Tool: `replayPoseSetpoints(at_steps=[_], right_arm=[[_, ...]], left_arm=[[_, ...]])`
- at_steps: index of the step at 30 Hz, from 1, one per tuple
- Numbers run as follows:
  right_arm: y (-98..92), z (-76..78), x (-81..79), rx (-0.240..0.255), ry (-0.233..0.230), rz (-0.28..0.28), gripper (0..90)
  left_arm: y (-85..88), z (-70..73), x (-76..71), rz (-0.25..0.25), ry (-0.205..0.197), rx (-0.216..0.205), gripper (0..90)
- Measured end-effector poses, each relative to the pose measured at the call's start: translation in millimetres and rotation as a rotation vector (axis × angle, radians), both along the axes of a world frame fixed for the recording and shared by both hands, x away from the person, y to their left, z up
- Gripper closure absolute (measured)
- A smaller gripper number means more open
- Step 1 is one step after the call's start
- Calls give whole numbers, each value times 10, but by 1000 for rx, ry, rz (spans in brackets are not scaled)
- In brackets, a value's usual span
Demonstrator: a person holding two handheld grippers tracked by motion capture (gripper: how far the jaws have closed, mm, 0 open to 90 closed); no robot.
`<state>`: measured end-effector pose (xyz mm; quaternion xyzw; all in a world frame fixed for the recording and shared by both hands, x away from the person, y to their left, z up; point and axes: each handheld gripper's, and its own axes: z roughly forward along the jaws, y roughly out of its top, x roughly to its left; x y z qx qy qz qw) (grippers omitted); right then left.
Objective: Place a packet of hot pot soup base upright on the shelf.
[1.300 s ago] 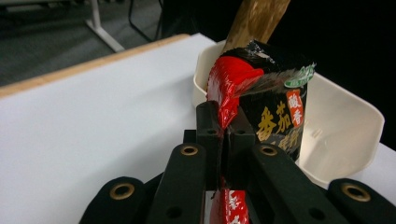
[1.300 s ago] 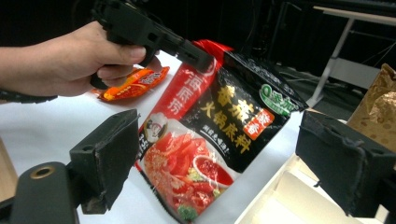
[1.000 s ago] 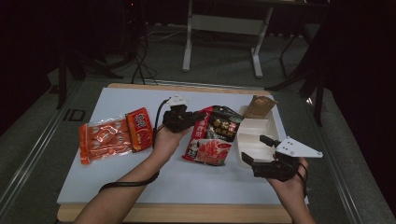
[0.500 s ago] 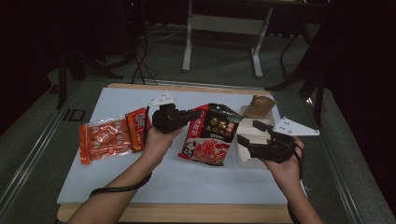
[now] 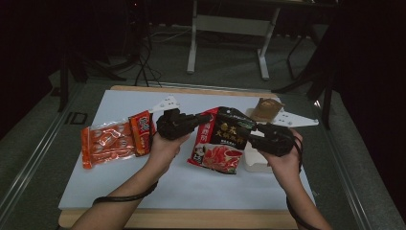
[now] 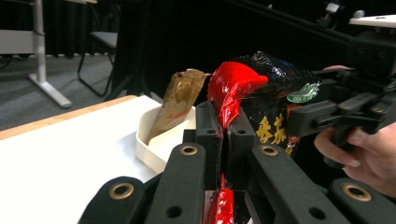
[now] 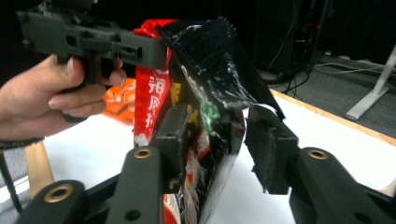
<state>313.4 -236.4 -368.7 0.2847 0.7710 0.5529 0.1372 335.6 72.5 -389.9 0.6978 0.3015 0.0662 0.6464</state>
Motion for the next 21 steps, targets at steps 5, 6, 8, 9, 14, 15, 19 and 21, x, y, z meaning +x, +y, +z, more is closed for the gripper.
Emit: replayPoseSetpoints(at_steps=[5, 6, 8, 9, 14, 15, 19, 21], right_arm=[[-16, 29, 39, 3, 34, 21, 751], [-16, 31, 41, 1, 34, 22, 756], [-21, 38, 41, 24, 45, 19, 763], [-19, 47, 38, 24, 42, 19, 766], [-22, 96, 25, 31, 35, 27, 773], [-23, 111, 24, 27, 31, 32, 773], [-45, 153, 33, 17, 26, 47, 775], [-53, 195, 18, -8, 7, 46, 774]], left_arm=[[-1, -29, 3, -6, 8, 3, 868], [4, -35, 6, -11, 13, -1, 867], [16, -43, 11, -21, 21, -9, 864], [26, -42, 12, -27, 22, -14, 860], [49, -9, 20, -51, 18, -14, 827], [54, -4, 28, -60, 17, -9, 812], [48, -4, 30, -95, 19, -2, 648], [35, 1, 4, -84, 3, 33, 536]])
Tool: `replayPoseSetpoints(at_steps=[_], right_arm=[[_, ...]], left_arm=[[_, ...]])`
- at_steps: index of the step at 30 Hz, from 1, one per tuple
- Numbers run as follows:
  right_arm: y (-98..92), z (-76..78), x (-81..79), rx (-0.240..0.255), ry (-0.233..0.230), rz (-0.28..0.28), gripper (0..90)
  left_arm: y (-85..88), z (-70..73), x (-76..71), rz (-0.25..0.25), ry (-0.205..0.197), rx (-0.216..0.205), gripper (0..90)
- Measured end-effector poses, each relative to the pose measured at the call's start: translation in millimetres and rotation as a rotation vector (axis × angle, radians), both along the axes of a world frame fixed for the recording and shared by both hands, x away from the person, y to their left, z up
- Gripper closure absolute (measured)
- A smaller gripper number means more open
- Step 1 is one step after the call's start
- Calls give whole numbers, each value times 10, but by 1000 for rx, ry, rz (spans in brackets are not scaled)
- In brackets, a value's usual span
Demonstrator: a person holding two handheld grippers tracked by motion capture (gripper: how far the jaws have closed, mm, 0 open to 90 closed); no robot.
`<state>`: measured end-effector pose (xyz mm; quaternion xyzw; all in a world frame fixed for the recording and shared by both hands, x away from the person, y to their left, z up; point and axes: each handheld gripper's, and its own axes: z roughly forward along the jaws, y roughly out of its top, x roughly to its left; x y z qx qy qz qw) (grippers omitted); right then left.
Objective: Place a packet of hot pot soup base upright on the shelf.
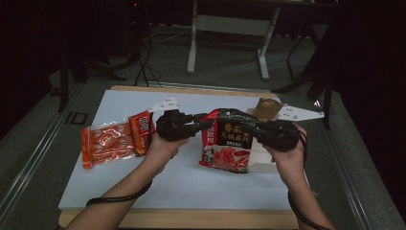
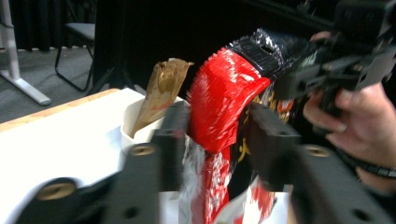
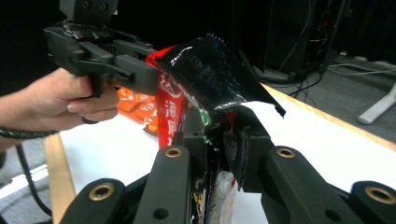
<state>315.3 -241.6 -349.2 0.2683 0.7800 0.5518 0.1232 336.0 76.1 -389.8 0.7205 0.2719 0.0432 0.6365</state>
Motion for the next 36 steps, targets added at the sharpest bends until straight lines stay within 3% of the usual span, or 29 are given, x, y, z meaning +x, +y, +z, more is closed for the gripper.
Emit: replayPoseSetpoints(at_steps=[2, 4, 6, 8, 9, 13, 15, 23, 30, 36], right_arm=[[-36, 36, -1, -3, -13, -12, 774], [-54, 46, 3, 6, -11, -13, 774], [-79, 70, 5, 14, -14, -17, 774], [-95, 97, 6, 17, -22, -18, 774], [-99, 110, 7, 15, -26, -20, 774], [-118, 149, 22, 6, -34, -29, 773], [-123, 153, 26, 7, -35, -30, 774], [-212, 201, 77, 18, -53, -58, 774], [-335, 275, 188, 14, -78, -95, 774], [-521, 339, 330, 17, -97, -151, 774]], left_arm=[[15, -6, 2, 4, 7, -9, 399], [28, -11, 1, -5, 14, -13, 380], [37, -9, -24, 9, -11, -14, 288], [52, -16, -39, -8, -34, -14, 186], [58, -20, -59, 14, -49, -4, 126], [85, -52, -85, 24, -54, -4, 101], [98, -64, -92, 22, -57, 0, 33], [240, -192, -156, 64, -50, 32, 17], [384, -337, -293, 102, -63, 93, 17], [496, -478, -390, 130, -38, 121, 3]])
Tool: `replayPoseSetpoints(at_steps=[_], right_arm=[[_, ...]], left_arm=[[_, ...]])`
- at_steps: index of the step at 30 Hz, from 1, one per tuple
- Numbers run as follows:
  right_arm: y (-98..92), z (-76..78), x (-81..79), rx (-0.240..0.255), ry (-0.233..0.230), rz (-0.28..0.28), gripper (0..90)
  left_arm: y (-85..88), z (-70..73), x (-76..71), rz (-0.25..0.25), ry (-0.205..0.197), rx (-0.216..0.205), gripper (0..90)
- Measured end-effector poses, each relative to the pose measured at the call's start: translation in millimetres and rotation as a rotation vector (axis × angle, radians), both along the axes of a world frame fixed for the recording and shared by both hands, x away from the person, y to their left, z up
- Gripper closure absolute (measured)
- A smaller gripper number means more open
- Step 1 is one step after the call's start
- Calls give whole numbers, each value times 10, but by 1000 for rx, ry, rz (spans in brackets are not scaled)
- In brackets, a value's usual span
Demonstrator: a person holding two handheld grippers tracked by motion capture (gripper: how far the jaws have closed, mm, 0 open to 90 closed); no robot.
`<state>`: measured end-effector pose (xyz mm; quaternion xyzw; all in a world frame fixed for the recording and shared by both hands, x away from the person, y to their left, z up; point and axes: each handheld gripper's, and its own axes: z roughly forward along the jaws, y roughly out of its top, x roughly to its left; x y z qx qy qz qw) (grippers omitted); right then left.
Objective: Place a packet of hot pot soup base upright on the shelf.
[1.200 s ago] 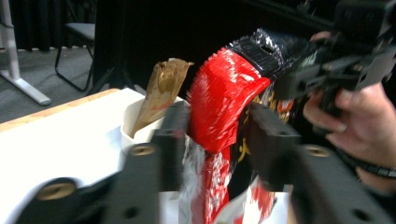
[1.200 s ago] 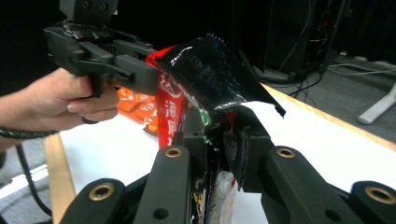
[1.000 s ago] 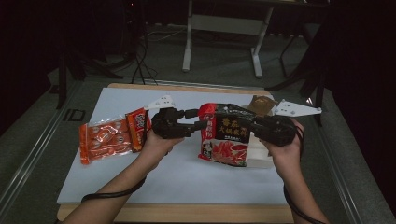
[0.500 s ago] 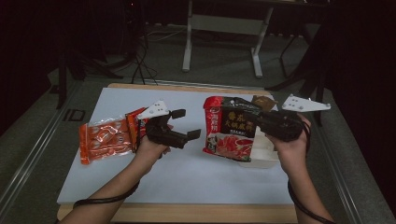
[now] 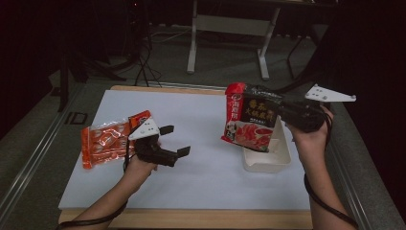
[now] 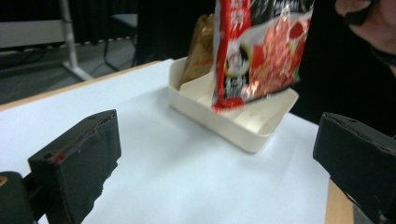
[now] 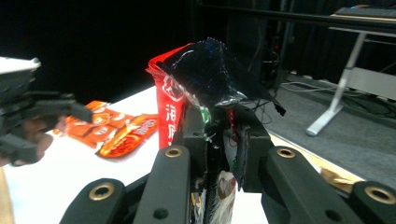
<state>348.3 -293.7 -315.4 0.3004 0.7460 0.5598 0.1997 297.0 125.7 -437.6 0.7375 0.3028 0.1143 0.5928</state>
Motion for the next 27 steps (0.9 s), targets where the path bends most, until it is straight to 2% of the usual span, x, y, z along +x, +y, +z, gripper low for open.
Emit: replayPoseSetpoints(at_steps=[3, 4, 6, 9, 10, 15, 17, 20, 21, 27], right_arm=[[-24, 4, 20, -3, -5, -8, 774], [-104, 0, 87, -9, -3, -32, 773], [-181, -14, 135, -9, 1, -51, 773], [-242, -31, 163, -4, 2, -63, 773], [-315, -54, 188, -2, 4, -78, 773], [-470, -124, 253, 4, 20, -119, 773], [-531, -162, 288, 2, 23, -135, 772], [-578, -196, 317, -3, 20, -145, 772], [-596, -207, 331, -5, 19, -146, 772], [-718, -322, 489, -2, 16, -149, 770]], left_arm=[[41, -31, -25, 5, 8, 1, 3], [104, -70, -70, 16, 8, 15, 2], [147, -105, -104, 22, 17, 17, 0], [162, -116, -114, 25, 17, 20, 0], [217, -162, -159, 40, 11, 27, 0], [300, -245, -193, 49, 45, 30, 0], [340, -274, -216, 62, 43, 37, 0], [381, -304, -237, 70, 50, 33, 0], [418, -347, -267, 87, 52, 38, 0], [477, -481, -332, 96, 80, 35, 0]])
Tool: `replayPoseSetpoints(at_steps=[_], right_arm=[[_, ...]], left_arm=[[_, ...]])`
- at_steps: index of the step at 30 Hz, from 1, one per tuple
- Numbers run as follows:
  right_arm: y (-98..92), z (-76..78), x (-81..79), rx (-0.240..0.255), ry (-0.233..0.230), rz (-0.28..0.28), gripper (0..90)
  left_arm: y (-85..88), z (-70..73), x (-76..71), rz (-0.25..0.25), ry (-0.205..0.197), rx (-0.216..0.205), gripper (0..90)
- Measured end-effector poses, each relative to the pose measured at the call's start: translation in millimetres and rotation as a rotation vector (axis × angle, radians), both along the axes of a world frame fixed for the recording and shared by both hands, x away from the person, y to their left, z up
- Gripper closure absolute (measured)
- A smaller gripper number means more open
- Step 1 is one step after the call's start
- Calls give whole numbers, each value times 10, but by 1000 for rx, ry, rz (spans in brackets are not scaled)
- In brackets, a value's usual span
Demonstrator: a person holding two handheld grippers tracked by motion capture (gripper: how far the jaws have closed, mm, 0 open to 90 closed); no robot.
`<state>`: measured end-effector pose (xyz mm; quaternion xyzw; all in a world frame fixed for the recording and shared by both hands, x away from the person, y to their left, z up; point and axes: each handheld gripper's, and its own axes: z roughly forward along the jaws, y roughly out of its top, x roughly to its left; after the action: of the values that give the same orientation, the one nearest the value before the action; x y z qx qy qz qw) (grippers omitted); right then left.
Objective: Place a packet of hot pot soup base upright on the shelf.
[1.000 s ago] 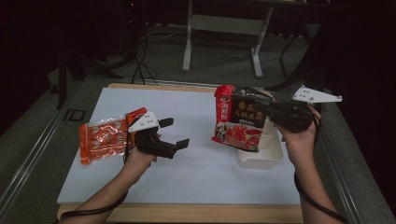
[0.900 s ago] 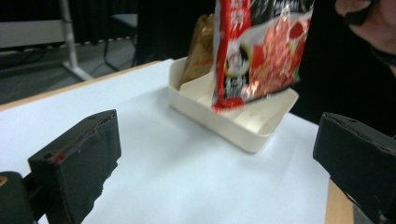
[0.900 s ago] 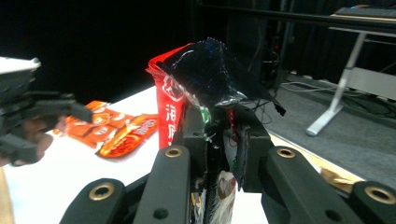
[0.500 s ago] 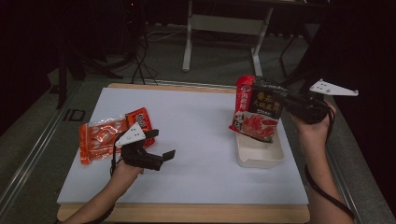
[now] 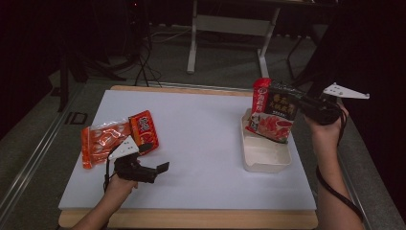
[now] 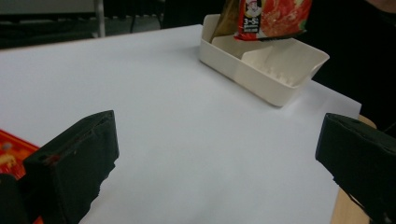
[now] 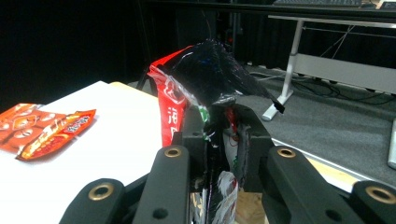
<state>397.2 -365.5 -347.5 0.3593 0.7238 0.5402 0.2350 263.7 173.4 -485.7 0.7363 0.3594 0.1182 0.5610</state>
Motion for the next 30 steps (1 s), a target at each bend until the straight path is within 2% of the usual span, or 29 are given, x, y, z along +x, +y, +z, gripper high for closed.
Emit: replayPoseSetpoints(at_steps=[4, 9, 12, 14, 25, 30], right_arm=[[-12, -93, 114, 0, 3, 20, 770], [-3, -209, 238, -12, -6, 24, 770], [17, -259, 288, -15, 2, 28, 768], [68, -343, 340, -36, 10, 30, 768], [73, -479, 327, -20, 17, 71, 757], [42, -524, 310, 13, 14, 63, 756]], left_arm=[[22, -72, -41, 5, 11, 4, 0], [9, -131, -96, -7, -11, 24, 0], [11, -141, -105, -6, -19, 18, 0], [36, -164, -102, -2, -16, -8, 0], [47, -256, -72, 12, -22, 20, 0], [57, -272, -69, 17, -24, 25, 0]])
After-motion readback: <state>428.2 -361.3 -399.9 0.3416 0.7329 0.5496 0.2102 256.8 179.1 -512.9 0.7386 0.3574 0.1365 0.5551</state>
